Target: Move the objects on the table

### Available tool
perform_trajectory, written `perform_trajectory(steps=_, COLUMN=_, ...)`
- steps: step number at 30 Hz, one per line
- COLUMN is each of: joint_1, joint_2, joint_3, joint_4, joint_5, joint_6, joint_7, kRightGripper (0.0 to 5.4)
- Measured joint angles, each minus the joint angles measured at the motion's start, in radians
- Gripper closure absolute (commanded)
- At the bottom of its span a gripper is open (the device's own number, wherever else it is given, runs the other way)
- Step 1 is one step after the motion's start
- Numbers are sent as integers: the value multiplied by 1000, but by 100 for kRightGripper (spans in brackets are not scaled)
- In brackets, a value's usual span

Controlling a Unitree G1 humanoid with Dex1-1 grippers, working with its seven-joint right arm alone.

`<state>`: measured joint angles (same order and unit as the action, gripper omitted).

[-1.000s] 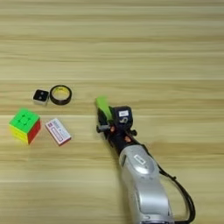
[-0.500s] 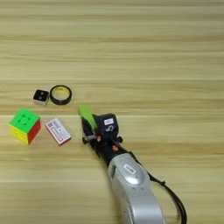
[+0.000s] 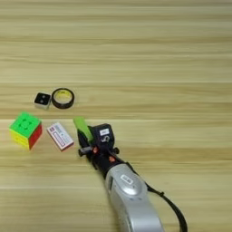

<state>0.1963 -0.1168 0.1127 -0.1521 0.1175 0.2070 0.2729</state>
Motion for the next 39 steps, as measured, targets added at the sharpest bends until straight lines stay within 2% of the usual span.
perform_trajectory(steps=8, joint_1=0, joint_2=0, joint_3=2, joint_4=1, joint_5=-1, joint_6=-1, joint_7=0, kRightGripper=403)
perform_trajectory(steps=9, joint_1=0, joint_2=0, joint_3=2, joint_4=1, joint_5=-1, joint_6=-1, joint_7=0, kRightGripper=374)
perform_trajectory(steps=22, joint_1=3, joint_2=0, joint_3=14, joint_4=-1, joint_5=-12, joint_6=-5, joint_7=6, kRightGripper=234)
perform_trajectory(steps=34, joint_1=9, joint_2=-18, joint_3=18, joint_4=-76, joint_5=-17, joint_6=-51, joint_7=28, kRightGripper=109)
perform_trajectory(steps=39, joint_1=8, joint_2=-31, joint_3=34, joint_4=-93, joint_5=-16, joint_6=-80, joint_7=64, kRightGripper=47)
